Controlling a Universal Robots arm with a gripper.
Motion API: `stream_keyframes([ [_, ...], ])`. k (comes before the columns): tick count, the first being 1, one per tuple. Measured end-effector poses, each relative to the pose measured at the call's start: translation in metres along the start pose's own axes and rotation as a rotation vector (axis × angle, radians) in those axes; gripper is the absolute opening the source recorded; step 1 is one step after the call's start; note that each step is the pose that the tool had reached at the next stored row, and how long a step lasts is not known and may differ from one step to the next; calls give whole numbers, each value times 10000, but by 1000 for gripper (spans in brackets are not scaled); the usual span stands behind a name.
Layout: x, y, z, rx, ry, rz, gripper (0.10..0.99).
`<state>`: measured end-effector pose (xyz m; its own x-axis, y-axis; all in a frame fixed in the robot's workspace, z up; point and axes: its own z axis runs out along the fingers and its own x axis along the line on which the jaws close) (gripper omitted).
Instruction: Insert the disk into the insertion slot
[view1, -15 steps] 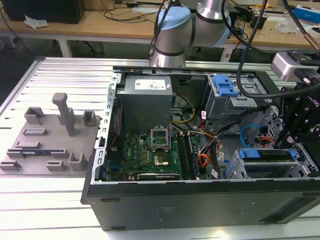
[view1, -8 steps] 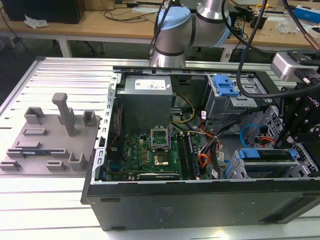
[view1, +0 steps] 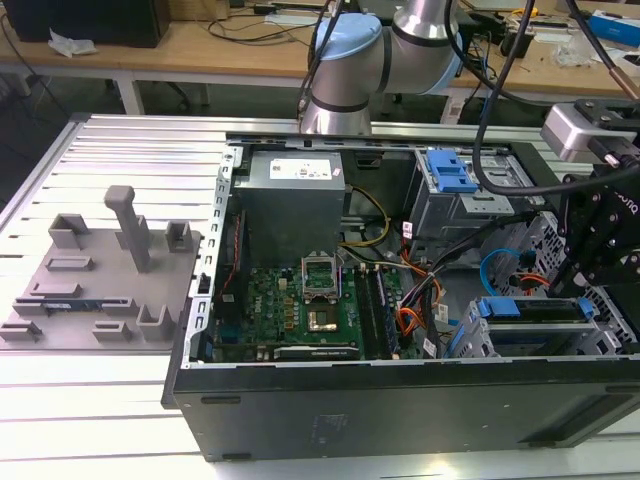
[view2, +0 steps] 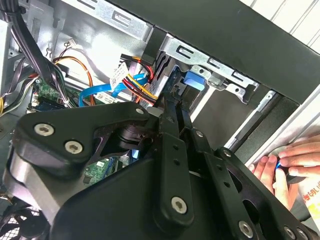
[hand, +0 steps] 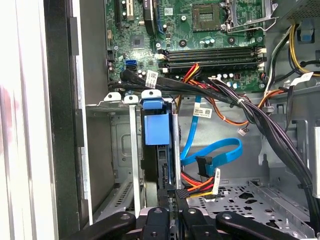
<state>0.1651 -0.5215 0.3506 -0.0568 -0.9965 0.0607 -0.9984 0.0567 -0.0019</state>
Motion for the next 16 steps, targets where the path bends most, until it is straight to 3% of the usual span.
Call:
stream_keyframes([
  [16, 23, -1, 24, 0, 3, 0, 165],
])
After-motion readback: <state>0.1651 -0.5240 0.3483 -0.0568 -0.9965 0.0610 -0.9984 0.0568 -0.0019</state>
